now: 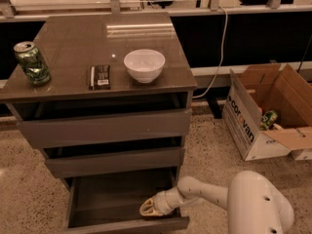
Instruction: Open bottom drawer
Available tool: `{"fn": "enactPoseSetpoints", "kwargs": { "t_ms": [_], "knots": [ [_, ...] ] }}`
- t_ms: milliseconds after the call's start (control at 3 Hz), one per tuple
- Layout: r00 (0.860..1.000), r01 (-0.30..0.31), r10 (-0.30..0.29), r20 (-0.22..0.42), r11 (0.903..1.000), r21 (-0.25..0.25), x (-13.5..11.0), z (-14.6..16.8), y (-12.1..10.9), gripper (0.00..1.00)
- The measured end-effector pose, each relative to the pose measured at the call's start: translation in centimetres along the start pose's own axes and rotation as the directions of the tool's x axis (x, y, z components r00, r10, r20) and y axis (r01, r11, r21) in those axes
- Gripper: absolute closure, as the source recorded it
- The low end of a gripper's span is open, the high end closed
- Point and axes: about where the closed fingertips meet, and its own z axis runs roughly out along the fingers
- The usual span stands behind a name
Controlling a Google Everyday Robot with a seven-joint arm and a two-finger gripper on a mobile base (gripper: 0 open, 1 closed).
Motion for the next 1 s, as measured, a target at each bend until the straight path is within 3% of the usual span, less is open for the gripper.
{"fn": "enactPoseSetpoints", "kwargs": {
  "t_ms": [667,1000],
  "knots": [
    [0.997,-0.033,0.023,0.068,0.9889,0.145,-0.8,-4.1,-3.0,1.0],
    [0.998,-0.032,0.023,0.066,0.9904,0.135,-0.8,-3.7,-2.8,0.74]
  ]
}}
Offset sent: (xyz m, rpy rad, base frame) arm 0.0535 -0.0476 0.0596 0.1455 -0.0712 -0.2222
